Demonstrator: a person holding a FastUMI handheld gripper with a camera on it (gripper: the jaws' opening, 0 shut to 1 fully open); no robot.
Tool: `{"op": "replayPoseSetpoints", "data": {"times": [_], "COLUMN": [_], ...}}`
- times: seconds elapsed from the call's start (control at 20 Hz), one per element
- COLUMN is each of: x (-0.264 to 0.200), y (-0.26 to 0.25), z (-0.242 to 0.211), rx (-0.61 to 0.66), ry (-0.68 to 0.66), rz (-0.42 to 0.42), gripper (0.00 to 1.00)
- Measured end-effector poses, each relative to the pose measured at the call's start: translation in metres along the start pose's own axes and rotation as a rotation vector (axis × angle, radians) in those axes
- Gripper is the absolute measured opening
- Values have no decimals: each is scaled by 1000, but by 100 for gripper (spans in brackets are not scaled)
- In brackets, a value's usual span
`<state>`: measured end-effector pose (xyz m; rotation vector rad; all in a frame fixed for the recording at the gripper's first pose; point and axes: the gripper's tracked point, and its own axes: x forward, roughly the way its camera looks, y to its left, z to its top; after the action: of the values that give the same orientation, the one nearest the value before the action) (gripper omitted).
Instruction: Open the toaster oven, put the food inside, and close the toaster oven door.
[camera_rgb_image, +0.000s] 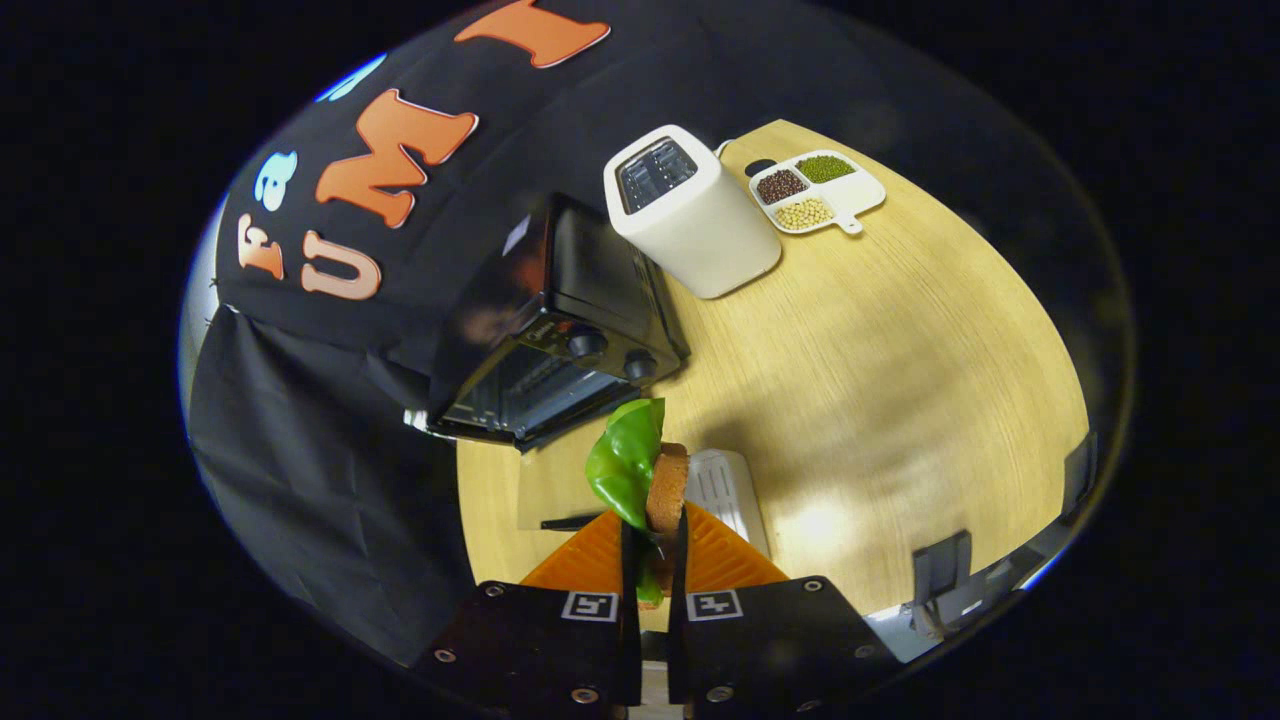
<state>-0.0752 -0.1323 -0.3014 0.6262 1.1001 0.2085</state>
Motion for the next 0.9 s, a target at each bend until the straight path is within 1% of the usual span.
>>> {"op": "replayPoseSetpoints", "data": {"times": [0.3, 0.35, 0.45, 0.55, 0.65, 0.8, 0.9], "x": [24, 28, 39, 56, 77, 106, 114], "y": [59, 68, 91, 103, 106, 105, 107], "z": [-13, -15, -17, -17, -22, -18, -7], "rx": [203, 237, 294, 357, 406, 471, 568], "ry": [-143, -171, -234, -300, -348, -431, -497], "rz": [100, 125, 200, 244, 254, 237, 267], "gripper": [11, 11, 11, 10, 10, 11, 10]}}
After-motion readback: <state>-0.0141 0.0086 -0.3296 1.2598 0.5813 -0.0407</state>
